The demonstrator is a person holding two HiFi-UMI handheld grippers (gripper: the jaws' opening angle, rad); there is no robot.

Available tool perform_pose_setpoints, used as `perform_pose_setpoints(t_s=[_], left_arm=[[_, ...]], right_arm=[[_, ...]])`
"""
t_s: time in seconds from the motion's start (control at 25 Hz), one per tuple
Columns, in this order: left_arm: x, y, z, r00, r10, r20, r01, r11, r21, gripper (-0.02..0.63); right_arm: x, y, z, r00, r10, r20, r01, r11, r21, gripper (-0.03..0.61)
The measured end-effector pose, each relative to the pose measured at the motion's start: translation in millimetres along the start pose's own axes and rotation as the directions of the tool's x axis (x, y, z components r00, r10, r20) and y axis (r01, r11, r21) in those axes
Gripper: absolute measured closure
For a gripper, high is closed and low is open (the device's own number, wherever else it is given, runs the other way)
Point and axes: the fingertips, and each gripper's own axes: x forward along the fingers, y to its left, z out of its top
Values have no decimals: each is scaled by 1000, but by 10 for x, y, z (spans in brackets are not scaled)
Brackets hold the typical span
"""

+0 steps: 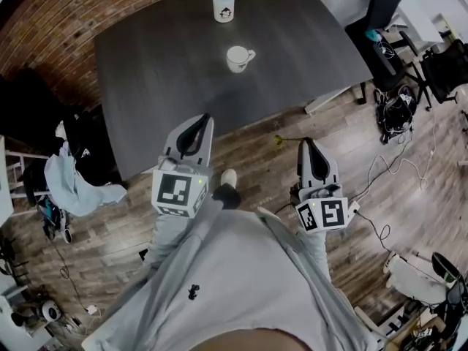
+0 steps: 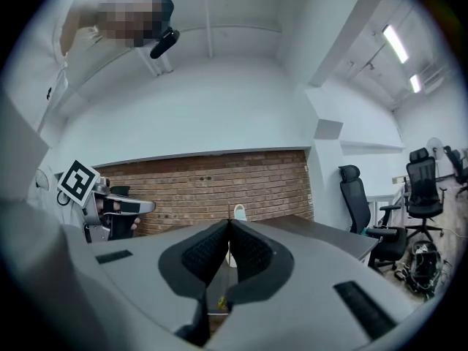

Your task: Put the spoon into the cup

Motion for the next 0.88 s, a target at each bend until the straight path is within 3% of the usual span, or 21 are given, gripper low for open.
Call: perform_pose_setpoints(t_s=[0.24,0.6,0.88], left_arm=[[330,387,-58,1000,-1,-17,1,1000,-18,594],[735,555,-178,999,-11,-39,10,1000,-29,594],[1214,755,-151,998,51,-46,-52,998,-39,594]], right_arm=[[500,-21,-4,1000,-12,-7,12,1000,1,558],[851,-222,-128,999,-35,-33,35,999,20,558],[1524,-558,-96,999,36,-26,-35,999,25,558]])
